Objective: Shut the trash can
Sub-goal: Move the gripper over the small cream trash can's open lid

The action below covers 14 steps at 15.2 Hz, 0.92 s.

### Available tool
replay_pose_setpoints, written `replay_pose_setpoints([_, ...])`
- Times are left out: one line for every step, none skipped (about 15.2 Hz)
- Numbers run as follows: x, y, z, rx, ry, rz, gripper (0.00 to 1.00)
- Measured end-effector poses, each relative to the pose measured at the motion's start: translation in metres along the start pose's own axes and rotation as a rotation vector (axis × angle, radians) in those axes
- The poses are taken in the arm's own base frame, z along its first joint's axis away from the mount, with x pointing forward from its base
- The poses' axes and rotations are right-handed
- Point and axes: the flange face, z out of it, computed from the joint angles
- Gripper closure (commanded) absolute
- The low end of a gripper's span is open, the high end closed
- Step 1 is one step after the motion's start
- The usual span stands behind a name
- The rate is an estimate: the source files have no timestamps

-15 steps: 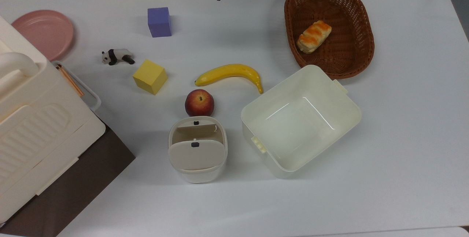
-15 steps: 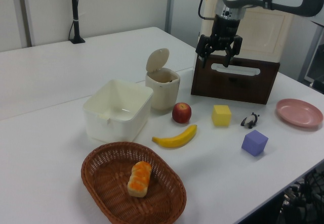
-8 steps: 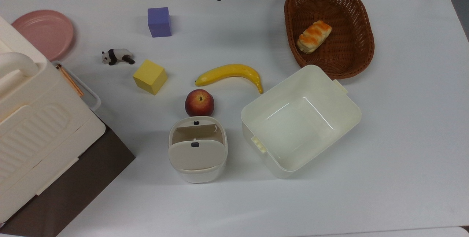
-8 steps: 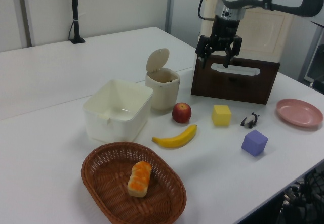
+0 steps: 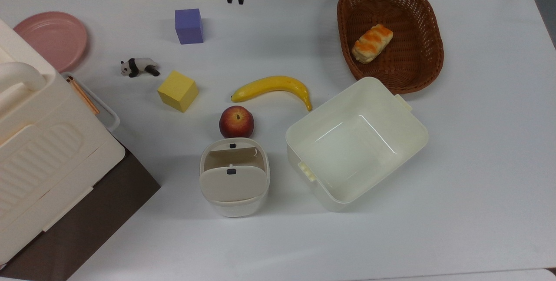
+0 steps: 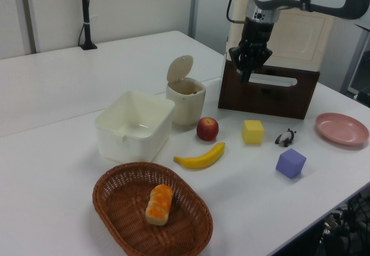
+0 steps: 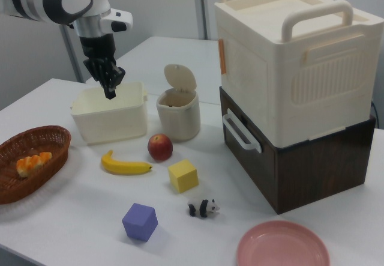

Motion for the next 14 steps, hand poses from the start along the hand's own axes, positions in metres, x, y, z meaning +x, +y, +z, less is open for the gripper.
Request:
replay_pose_setpoints([0.0000, 0.0000, 0.0000, 0.000, 0.000, -0.002, 1.00])
replay_pose_setpoints([0.0000, 0.0000, 0.0000, 0.000, 0.000, -0.006, 1.00])
replay_pose_setpoints([0.0000, -0.0001, 0.0000, 0.000, 0.000, -0.011, 1.00])
replay_pose_setpoints([0.0000, -0.0001, 0.0000, 0.000, 0.000, -0.012, 1.00])
replay_pose_setpoints([0.0000, -0.0001, 0.0000, 0.000, 0.000, -0.012, 1.00])
replay_pose_setpoints([0.0000, -0.0001, 0.0000, 0.000, 0.000, -0.012, 1.00])
replay_pose_setpoints([0.0000, -0.0001, 0.0000, 0.000, 0.000, -0.012, 1.00])
replay_pose_setpoints([0.0000, -0.0003, 0.0001, 0.000, 0.000, -0.013, 1.00])
replay_pose_setpoints([-0.0001, -0.0004, 0.0001, 0.001, 0.000, -0.014, 1.00])
replay_pose_setpoints([-0.0001, -0.0004, 0.0001, 0.001, 0.000, -0.015, 1.00])
replay_pose_setpoints([-0.0001, -0.0004, 0.0001, 0.001, 0.000, -0.015, 1.00])
replay_pose_setpoints([-0.0001, -0.0004, 0.0001, 0.001, 0.000, -0.016, 1.00])
replay_pose_setpoints([0.0001, -0.0005, 0.0006, 0.000, -0.001, -0.016, 1.00])
replay_pose_setpoints([0.0011, -0.0006, 0.0018, 0.000, -0.001, -0.016, 1.00])
